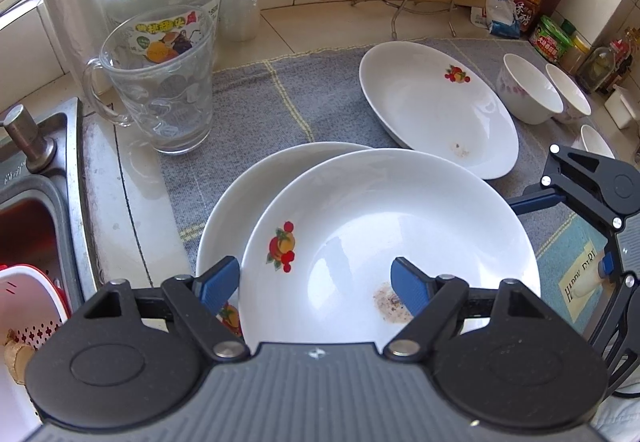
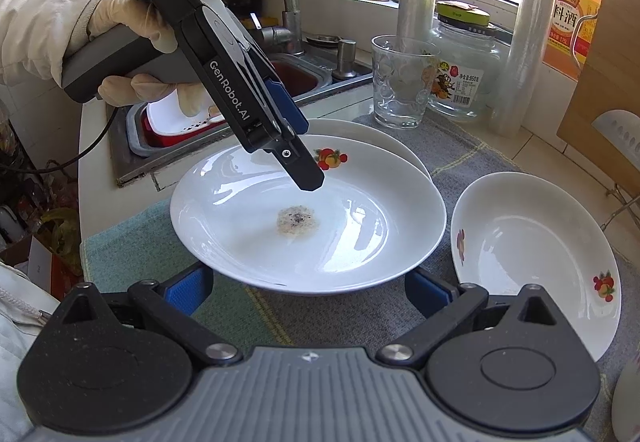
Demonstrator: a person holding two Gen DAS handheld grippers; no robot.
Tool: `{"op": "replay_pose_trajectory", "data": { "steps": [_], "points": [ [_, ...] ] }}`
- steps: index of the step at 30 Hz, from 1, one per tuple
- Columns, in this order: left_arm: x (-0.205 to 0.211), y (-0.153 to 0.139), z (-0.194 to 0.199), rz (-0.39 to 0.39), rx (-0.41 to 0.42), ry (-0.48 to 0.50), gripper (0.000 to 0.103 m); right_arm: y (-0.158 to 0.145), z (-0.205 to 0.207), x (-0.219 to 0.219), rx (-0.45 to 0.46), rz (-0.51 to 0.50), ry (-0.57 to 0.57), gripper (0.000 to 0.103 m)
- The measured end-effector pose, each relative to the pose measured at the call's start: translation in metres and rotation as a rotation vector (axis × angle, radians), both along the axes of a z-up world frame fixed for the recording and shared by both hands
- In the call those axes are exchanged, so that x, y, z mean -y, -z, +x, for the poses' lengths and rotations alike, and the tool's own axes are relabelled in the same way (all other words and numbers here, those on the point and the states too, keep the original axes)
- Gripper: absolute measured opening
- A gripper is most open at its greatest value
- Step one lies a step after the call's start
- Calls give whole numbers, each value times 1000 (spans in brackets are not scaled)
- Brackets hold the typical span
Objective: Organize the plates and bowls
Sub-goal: 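Open the left tool and pull it away from the stacked plates, then move the left tool to the rim of the remaining floral plate and close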
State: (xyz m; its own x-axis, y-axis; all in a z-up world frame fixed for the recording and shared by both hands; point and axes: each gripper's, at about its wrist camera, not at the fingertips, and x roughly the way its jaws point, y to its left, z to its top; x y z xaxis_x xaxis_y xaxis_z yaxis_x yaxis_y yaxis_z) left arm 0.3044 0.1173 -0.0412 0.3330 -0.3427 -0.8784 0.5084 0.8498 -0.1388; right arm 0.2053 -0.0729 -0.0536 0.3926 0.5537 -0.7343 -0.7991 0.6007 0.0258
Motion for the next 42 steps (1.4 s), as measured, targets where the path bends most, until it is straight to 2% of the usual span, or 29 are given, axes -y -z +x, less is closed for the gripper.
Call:
{"op": "replay_pose_trajectory", "data": {
  "steps": [3, 5, 11, 16, 20, 26, 30, 35, 42],
  "points": [
    [2, -4, -2, -23, 8, 14, 82, 1, 1, -3, 0, -9, 6, 103],
    [6, -4, -2, -10, 20, 24, 83, 2, 1, -4, -2, -11, 8, 103],
    [10, -12, -14, -21, 116, 39, 83, 1, -5, -1, 13, -41, 50, 103],
    [19, -24, -33, -15, 253, 64, 84, -3, -13, 9, 44, -47, 172, 103],
    [27, -28, -48, -12, 330, 81, 85, -7, -19, 18, 74, -51, 312, 103],
    [34, -30, -48, -111, 310, 62, 86, -2, -22, 36, 56, -81, 521, 103],
    [46, -31, -47, -108, 322, 90, 86, 9, -9, 51, 1, -133, 610, 103],
    [59, -31, -44, -87, 329, 75, 86, 20, 10, 68, -36, -158, 636, 103],
    [84, -33, -29, -25, 319, 61, 86, 27, 33, 82, -56, -117, 602, 103]
  ]
}}
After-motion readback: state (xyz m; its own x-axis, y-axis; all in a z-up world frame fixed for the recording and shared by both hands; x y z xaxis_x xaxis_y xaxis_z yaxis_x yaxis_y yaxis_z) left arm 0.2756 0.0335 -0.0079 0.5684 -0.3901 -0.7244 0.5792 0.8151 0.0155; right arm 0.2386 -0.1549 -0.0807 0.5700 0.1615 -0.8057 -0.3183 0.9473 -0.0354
